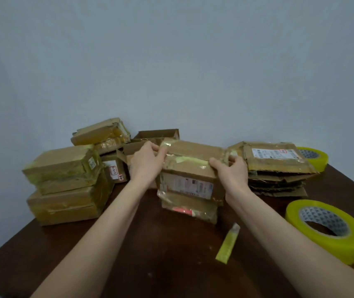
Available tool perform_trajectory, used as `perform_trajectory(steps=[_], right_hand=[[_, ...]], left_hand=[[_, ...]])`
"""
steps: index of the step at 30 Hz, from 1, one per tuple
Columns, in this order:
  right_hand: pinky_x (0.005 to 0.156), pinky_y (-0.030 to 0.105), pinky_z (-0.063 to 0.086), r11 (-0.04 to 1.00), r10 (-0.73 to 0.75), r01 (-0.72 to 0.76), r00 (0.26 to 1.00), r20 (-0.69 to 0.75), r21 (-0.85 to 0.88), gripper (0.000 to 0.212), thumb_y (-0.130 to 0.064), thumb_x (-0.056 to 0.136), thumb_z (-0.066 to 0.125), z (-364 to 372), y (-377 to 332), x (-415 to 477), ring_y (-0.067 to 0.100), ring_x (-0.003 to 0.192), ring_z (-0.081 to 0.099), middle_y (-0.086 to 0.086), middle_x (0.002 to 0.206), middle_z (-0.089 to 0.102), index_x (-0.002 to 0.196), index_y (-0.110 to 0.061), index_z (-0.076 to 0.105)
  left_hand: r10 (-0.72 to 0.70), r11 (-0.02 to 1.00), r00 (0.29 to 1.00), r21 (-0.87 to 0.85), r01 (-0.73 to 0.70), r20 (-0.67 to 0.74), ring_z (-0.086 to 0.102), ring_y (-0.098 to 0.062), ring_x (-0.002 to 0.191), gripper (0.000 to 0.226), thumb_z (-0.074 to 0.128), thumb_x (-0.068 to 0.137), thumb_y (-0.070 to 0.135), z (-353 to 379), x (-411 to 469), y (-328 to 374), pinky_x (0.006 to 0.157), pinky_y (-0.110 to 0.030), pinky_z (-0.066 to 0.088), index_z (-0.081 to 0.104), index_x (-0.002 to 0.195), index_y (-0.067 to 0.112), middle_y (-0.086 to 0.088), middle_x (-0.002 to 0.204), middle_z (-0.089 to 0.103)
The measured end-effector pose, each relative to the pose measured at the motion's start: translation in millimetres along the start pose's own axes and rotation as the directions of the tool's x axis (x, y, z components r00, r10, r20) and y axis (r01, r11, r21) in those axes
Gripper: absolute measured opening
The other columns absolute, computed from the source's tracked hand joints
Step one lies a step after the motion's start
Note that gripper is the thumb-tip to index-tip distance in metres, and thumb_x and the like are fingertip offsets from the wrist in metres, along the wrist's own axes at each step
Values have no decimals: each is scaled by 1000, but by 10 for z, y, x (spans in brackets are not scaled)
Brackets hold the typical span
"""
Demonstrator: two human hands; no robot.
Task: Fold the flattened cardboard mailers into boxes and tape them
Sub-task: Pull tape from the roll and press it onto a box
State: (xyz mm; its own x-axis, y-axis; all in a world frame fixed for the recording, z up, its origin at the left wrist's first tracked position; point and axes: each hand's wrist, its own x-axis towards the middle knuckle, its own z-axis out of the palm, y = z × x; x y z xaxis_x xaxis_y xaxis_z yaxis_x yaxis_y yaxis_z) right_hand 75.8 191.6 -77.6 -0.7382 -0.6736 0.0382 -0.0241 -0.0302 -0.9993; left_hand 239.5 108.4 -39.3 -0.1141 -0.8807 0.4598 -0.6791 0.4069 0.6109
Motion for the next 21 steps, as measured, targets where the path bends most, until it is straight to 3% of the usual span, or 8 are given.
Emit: perform_trajectory(steps=[4,7,11,14,17,19,21], right_hand=[[83,28,43,966,-254,255,967,-17,51,49,-27,82,74,159,-388,-22,13,101,54,-5,116,56,122,-19,48],[83,29,44,937,-348,348,937,-3,4,63,-16,83,72,394,-602,128,15,103,57,-11,123,53,135,-24,39],[96,39,48,914,-405,406,913,42,-17,60,-14,84,68,814,-732,497,17,104,60,-17,118,51,136,-29,41],[98,38,49,914,-407,405,907,112,40,59,-10,85,66,1155,-681,822,14,109,58,-16,120,51,136,-27,41],[104,38,44,906,-406,423,888,215,-35,63,-8,86,64,1449,-564,1141,17,122,49,-2,137,46,141,-24,38],[104,40,45,900,-334,408,871,360,-154,64,-7,85,64,1579,-449,1298,21,122,51,3,135,50,141,-21,38],[103,40,45,887,-192,366,846,497,-281,66,-8,86,63,1630,-321,1372,26,123,52,6,135,53,145,-18,35]], left_hand=[[31,962,968,-257,-97,-249,55,-12,86,39,50,90,56,-479,139,247,77,-31,42,53,103,19,14,85,54],[22,902,965,-411,-132,-262,57,-11,98,51,55,89,54,-612,414,279,91,-34,47,49,125,19,17,94,55],[-15,866,970,-488,-108,-242,55,-10,107,40,58,94,33,-465,885,86,94,-29,49,52,129,17,3,120,59],[-62,873,958,-481,-85,-281,57,-10,108,33,61,92,21,-258,1224,-180,93,-30,50,53,124,19,4,119,60],[-75,930,957,-365,-35,-281,56,-16,116,40,58,94,13,-37,1518,-404,93,-27,47,49,132,19,1,128,58],[-76,975,986,-220,42,-148,54,-21,120,47,55,95,11,138,1652,-520,95,-28,44,45,140,17,-3,135,54],[-115,992,991,-53,118,62,46,-26,129,50,53,94,9,322,1708,-613,107,-34,39,41,143,12,-9,145,44]])
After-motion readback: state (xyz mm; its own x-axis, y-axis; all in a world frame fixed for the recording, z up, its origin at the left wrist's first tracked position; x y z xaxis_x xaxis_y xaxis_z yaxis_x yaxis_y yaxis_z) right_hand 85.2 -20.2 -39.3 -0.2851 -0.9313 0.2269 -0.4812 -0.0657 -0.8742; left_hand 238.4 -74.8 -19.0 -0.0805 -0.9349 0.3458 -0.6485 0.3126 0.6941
